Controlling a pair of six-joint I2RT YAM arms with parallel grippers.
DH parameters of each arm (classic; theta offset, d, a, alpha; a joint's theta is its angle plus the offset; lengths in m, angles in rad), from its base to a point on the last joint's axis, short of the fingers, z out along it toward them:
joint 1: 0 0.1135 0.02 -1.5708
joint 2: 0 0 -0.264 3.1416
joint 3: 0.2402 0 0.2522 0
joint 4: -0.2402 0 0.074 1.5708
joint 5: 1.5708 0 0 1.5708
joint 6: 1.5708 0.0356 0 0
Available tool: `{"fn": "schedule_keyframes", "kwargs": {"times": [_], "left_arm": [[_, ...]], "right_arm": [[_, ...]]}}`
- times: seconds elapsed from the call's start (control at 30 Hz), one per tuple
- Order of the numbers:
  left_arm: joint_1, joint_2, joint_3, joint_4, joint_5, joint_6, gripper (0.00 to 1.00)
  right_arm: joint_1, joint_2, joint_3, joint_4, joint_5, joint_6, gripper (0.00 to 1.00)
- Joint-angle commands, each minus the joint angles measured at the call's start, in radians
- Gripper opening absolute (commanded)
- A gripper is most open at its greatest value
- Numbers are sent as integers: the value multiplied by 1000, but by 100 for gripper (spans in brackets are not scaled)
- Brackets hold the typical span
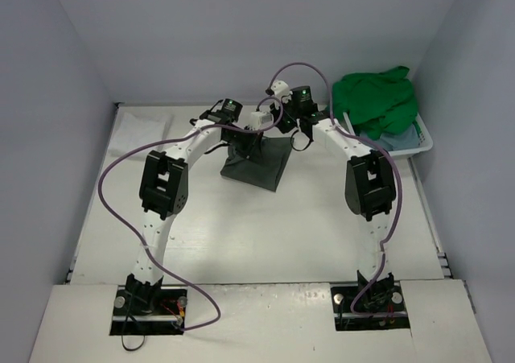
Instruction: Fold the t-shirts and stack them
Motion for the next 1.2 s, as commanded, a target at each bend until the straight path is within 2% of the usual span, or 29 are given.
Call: {"fn": "schedule_keyframes", "kwargs": {"times": [0.0, 0.37, 0.8, 1.17], "left_arm": [[5, -12, 49, 38, -19, -1, 0], [5, 21, 35, 90, -38, -44, 0], [8, 35, 48, 143, -81, -68, 0], [27, -70, -72, 350, -174, -142, 0]], "right_arm": [[1, -58, -13, 1, -87, 21, 0], [0, -8, -103, -65, -277, 32, 0], [0, 78, -94, -122, -452, 62, 0], [-5, 111, -100, -146, -458, 65, 0]]}}
